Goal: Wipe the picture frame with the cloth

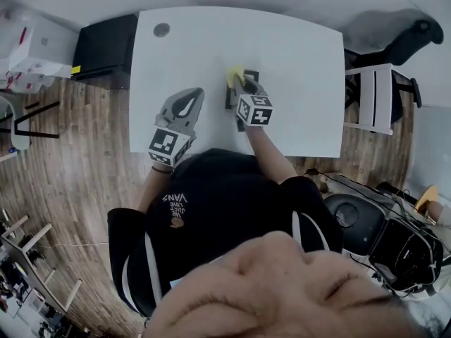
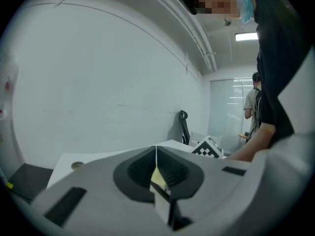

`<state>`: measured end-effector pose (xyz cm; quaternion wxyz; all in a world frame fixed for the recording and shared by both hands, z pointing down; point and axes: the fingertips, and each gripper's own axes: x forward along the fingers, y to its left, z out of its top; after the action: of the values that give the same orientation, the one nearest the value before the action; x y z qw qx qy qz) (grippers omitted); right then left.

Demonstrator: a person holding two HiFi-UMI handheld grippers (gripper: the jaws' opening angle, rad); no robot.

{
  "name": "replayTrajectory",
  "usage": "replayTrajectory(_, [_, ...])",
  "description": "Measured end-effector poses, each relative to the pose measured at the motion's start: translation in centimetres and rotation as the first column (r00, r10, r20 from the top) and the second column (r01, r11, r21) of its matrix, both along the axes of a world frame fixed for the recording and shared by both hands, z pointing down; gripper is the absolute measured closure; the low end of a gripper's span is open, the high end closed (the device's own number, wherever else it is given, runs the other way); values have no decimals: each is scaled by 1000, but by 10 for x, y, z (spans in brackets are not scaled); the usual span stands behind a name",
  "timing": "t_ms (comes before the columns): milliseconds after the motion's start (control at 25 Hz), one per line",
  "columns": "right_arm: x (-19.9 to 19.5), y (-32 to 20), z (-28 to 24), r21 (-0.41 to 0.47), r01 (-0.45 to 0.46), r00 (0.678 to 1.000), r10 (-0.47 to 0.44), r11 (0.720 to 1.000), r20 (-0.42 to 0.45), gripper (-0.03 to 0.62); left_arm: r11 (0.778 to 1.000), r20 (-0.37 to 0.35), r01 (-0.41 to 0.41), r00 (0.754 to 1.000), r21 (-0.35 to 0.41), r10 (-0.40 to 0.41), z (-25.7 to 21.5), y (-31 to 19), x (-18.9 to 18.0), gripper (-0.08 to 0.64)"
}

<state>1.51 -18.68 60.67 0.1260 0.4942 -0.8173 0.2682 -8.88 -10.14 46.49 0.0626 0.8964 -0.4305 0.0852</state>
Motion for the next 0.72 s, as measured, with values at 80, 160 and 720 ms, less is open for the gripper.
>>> replayTrajectory(80, [4,-5,5,-11,0,1000,0,1000,-16,545,1000,5,4,1000,-6,-4,0,-3,4,543])
replayTrajectory(160, [8,-12,11,-26,2,999,-3,1000,-35,545,1000,7,11,1000,-18,-11,2,-9,9,543])
replayTrajectory(720, [49,-25,32,-81,-46,990,35,996,-140,545,999,15,-20,1000,-26,20,3,-16,35,543])
